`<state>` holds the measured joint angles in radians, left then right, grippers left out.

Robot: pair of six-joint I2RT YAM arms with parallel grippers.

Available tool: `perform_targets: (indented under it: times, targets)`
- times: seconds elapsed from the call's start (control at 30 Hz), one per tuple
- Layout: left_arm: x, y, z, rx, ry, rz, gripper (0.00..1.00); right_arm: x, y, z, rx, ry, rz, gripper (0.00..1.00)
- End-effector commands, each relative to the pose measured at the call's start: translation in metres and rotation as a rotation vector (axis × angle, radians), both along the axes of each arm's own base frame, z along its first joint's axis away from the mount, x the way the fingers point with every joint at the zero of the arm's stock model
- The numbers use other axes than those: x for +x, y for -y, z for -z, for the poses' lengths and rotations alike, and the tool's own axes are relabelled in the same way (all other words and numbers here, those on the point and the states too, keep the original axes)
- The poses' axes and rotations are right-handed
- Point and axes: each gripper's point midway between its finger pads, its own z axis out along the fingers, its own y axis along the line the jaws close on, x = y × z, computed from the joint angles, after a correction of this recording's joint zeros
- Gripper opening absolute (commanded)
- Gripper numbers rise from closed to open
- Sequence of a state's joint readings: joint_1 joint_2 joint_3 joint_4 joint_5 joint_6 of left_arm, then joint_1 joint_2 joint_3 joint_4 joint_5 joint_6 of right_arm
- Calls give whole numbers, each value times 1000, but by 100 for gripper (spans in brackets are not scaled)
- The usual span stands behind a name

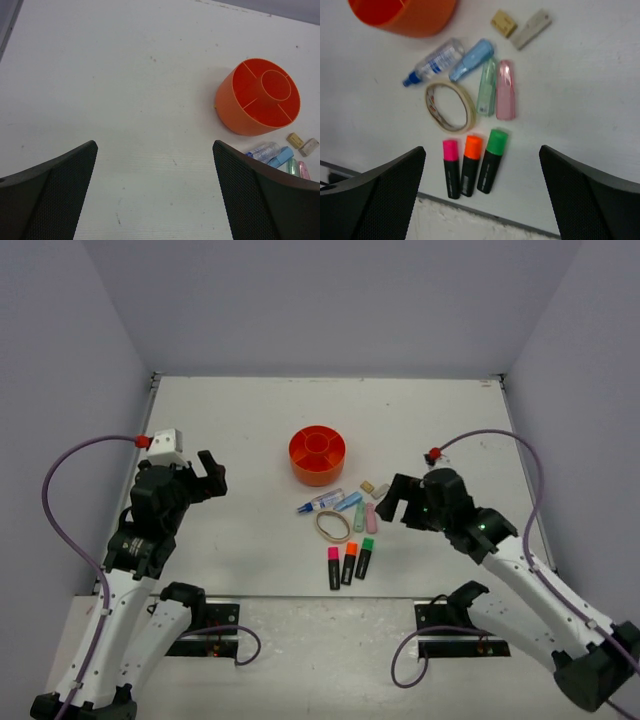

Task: Sort the stationery into containers
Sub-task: Pick up the pen from the corner of the board.

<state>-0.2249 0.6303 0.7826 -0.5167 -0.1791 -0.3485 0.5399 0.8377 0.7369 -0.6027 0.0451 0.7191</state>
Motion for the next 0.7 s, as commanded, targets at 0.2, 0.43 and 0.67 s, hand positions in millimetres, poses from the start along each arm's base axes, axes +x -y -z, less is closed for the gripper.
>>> perform_targets:
  times: [0.2, 0.43, 0.67]
  targets:
    - [5, 6, -5, -12, 27, 20, 100, -32, -55, 71, -230, -187, -69, 75]
    - [5, 6, -6, -13, 33, 26, 100, -64, -78, 122, -335, -308, -134, 64]
    - [3, 7, -8, -14, 41, 31, 100, -71, -74, 132, -397, -319, -117, 55]
